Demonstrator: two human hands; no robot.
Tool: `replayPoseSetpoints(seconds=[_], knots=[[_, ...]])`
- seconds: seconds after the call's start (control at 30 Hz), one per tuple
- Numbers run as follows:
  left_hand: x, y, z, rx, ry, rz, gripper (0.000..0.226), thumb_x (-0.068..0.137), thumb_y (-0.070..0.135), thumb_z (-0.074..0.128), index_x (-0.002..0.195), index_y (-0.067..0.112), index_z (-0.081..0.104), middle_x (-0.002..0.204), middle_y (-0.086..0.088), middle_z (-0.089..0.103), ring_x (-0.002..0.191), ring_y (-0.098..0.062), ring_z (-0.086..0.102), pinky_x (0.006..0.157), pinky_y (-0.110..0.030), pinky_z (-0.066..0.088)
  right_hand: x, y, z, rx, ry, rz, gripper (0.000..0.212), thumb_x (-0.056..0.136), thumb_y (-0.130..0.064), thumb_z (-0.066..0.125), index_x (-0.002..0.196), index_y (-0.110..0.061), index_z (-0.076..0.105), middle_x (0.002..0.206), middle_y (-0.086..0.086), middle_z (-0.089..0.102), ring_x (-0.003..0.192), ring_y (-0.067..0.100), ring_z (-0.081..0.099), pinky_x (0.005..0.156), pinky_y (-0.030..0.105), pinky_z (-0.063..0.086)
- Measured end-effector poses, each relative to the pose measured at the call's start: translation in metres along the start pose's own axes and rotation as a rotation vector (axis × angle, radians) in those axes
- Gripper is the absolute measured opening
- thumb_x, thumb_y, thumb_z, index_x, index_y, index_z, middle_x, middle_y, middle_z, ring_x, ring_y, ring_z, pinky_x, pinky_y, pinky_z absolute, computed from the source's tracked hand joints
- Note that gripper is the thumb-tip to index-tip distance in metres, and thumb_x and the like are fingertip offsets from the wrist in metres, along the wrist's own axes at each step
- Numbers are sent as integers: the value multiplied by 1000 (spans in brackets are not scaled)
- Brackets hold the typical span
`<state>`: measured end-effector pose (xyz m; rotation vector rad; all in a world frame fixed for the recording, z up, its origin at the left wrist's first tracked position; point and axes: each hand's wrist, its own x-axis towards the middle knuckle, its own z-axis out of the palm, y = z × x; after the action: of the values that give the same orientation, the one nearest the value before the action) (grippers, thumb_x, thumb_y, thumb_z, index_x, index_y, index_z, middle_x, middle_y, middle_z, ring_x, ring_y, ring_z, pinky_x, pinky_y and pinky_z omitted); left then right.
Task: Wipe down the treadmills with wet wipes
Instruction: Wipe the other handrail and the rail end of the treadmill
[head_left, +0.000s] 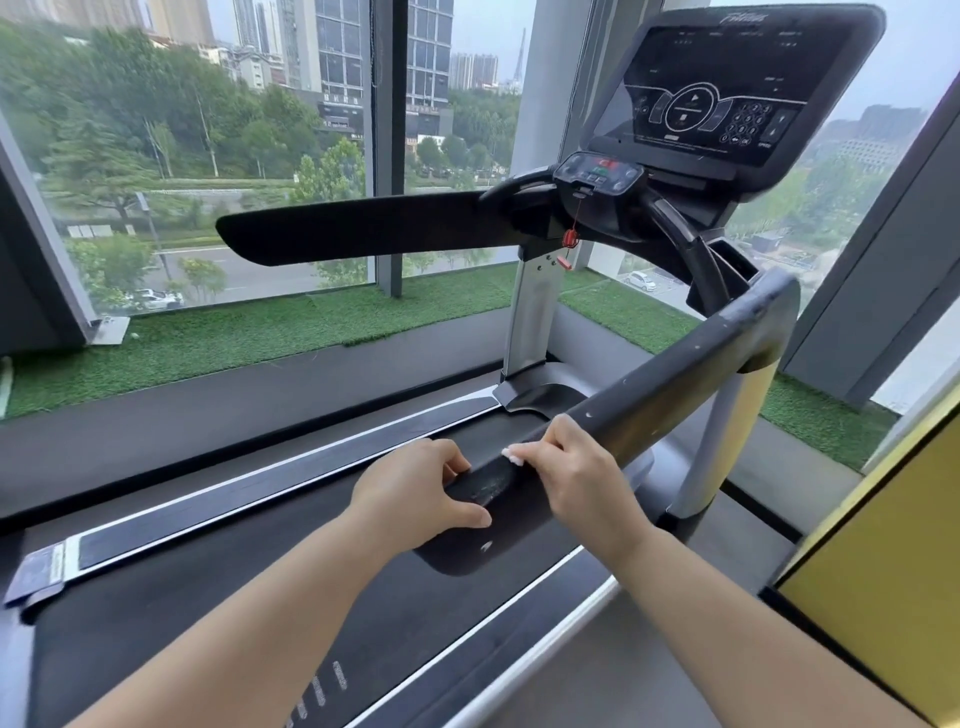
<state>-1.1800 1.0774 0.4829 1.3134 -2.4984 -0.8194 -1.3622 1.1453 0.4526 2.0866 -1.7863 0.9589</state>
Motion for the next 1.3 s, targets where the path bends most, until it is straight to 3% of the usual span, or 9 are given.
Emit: replayPoseSetpoints(seconds=[0.2,0.33,0.4,0.47,0.57,0.7,0.93,1.13,1.3], knots=[[3,1,-1,-9,-20,-20,45,65,49,79,99,34,56,89,20,54,87,-8,57,77,-27,48,7,-24,-1,93,192,101,21,91,-22,61,101,-9,74,74,-5,42,61,10,46,59,26,47],[3,1,-2,-19,-17,-25,38,64,46,80,92,33,56,84,19,55,81,-6,57,71,-26,46,-7,-30,15,56,-67,-14,98,71,-89,21,102,-8,67,75,-19,41,70,-6,48,63,6,35],[2,1,-1,-31,-19,-23,39,64,46,80,93,34,57,85,19,56,80,-6,58,72,-26,48,-6,-20,9,42,-91,-7,80,84,-78,31,103,-10,69,76,-14,43,68,-2,49,62,8,40],[1,0,0,-39,-22,-24,40,63,47,80,94,36,56,85,20,56,80,-6,58,74,-27,49,-6,-6,2,45,17,4,30,94,-30,51,98,-10,73,75,-1,45,61,12,50,56,28,49],[1,-1,-2,-60,-22,-29,42,63,48,80,96,36,56,88,20,54,82,-6,57,74,-26,48,3,18,-6,-28,163,122,15,86,-8,63,95,-10,74,72,3,43,56,19,48,51,35,50],[1,0,-3,-54,-39,-40,44,63,47,81,96,35,55,90,20,53,84,-8,57,76,-27,48,6,8,-10,66,319,198,14,86,-13,69,99,-10,75,73,-2,45,60,10,47,58,22,47],[2,2,-5,-50,-45,-60,44,62,44,83,96,33,58,90,17,58,85,-8,60,78,-29,50,-6,-6,8,98,54,-24,23,90,-19,52,98,-12,73,75,5,46,60,21,50,53,36,50],[-5,3,-1,-96,-5,-93,45,64,45,82,100,34,59,93,19,54,92,-9,58,81,-27,48,6,27,-9,29,217,224,13,85,-9,69,96,-12,75,73,1,44,59,21,51,55,36,50],[-9,2,6,-91,74,-154,38,61,47,82,85,34,56,89,17,63,87,-6,60,78,-26,48,4,-35,7,158,85,52,20,87,-28,58,88,-14,74,70,-7,44,66,6,49,62,17,40]])
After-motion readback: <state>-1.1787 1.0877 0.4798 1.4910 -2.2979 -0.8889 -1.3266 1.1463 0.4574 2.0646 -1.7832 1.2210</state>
